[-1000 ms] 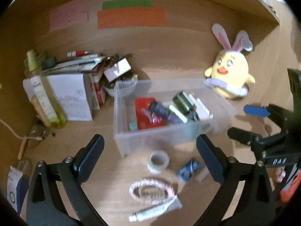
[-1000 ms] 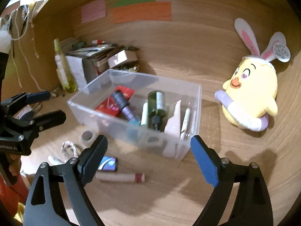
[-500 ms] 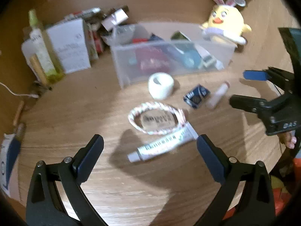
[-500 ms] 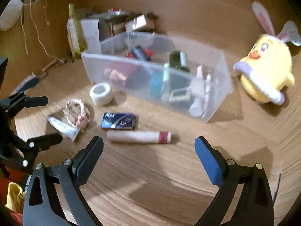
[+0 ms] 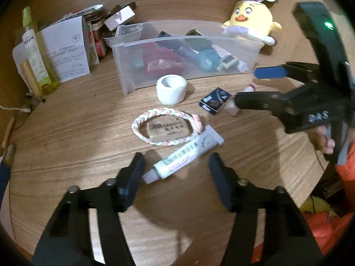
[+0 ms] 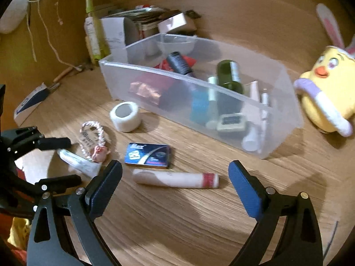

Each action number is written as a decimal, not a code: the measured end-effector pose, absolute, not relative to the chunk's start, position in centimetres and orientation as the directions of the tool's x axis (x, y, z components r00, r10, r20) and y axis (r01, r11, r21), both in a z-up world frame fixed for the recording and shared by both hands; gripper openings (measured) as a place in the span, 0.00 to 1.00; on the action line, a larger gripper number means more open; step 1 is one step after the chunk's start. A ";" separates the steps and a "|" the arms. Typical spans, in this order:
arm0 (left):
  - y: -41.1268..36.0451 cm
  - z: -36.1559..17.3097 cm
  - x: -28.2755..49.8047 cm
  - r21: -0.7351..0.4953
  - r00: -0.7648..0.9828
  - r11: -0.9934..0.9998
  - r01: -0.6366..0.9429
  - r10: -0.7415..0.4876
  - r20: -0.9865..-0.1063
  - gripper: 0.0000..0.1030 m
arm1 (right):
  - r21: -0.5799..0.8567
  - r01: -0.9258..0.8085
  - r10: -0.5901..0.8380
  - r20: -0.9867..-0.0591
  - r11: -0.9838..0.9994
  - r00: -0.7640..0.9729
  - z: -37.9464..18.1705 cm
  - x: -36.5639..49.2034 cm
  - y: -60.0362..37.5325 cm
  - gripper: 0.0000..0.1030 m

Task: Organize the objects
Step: 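Move both open tools back over the remaining items, then grasp the white ointment tube with the left tool while the right tool grasps the cream lip balm stick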

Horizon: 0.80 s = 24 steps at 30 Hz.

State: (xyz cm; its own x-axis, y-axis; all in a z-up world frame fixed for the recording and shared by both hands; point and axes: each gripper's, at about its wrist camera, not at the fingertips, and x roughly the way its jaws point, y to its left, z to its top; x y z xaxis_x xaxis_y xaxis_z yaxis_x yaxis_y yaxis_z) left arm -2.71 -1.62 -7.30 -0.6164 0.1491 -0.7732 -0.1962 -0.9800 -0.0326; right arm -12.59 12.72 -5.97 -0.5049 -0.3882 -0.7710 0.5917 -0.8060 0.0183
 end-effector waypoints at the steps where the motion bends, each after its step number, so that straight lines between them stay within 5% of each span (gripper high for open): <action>1: -1.5 -7.2 -2.6 -0.036 -0.615 -0.979 -0.202 0.155 -0.773 0.47 | 0.015 0.599 -0.387 -0.777 -0.801 -0.497 -6.2 -12.6 12.4 0.86; 5: -0.9 -7.0 -1.9 -0.053 -0.601 -0.971 -0.234 0.187 -0.777 0.42 | -0.007 0.637 -0.366 -0.813 -0.771 -0.452 -7.2 -12.8 11.7 0.66; 12: 0.0 -7.0 -2.4 -0.041 -0.595 -0.965 -0.260 0.194 -0.780 0.41 | -0.005 0.641 -0.354 -0.830 -0.768 -0.431 -7.3 -12.0 13.5 0.46; 19: 0.5 -7.1 -3.2 -0.046 -0.605 -0.962 -0.270 0.207 -0.769 0.19 | -0.003 0.613 -0.355 -0.812 -0.790 -0.463 -7.0 -10.3 15.5 0.14; 24: 0.9 -7.2 -3.0 -0.050 -0.612 -0.964 -0.262 0.206 -0.764 0.14 | 0.044 0.587 -0.390 -0.787 -0.808 -0.477 -7.1 -8.8 16.5 0.13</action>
